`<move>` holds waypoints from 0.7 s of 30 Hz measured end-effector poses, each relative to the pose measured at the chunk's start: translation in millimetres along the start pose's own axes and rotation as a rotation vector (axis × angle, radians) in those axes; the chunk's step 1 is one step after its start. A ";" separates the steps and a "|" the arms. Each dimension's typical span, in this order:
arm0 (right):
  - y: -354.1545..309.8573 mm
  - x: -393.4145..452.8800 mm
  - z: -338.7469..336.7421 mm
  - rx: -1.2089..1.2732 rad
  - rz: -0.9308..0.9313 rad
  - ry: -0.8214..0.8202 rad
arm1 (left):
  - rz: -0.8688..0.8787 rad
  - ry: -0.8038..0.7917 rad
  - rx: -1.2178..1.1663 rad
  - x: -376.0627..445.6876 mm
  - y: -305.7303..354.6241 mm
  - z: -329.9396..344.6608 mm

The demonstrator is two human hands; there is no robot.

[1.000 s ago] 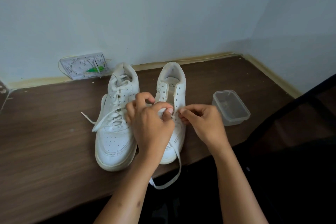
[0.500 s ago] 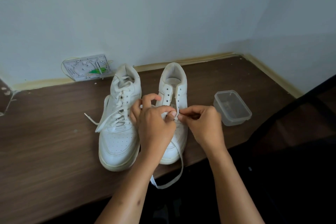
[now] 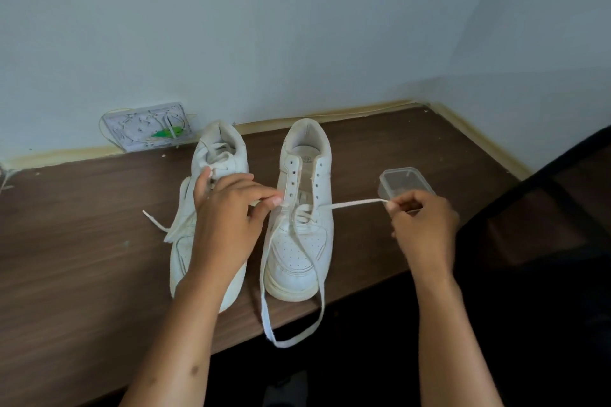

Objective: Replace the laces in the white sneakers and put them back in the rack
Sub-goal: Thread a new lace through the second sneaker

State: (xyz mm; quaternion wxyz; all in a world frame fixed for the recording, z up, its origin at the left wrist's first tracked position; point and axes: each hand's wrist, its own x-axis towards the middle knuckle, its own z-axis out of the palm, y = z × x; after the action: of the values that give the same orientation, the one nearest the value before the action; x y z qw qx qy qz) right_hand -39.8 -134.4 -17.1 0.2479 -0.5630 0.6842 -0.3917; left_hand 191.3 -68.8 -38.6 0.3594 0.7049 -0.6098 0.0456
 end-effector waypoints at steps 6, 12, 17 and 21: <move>-14.6 -12.8 20.5 -0.024 -0.327 -0.301 | 0.063 0.003 0.006 1.1 -1.5 2.1; -19.6 -25.1 35.7 -0.076 -0.419 -0.410 | 0.064 0.000 0.021 2.0 -0.1 3.5; -10.6 -7.2 8.9 0.032 -0.110 -0.091 | 0.078 0.008 0.063 0.9 1.0 -1.2; -8.1 -6.4 3.7 -0.029 -0.173 -0.080 | 0.073 -0.025 0.020 -0.1 -1.2 -0.4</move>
State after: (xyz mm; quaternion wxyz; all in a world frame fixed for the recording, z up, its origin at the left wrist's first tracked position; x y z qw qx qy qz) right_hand -30.7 -129.6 -13.3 0.2323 -0.6388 0.6282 -0.3787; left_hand 192.5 -68.5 -38.9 0.3426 0.6861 -0.6393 0.0560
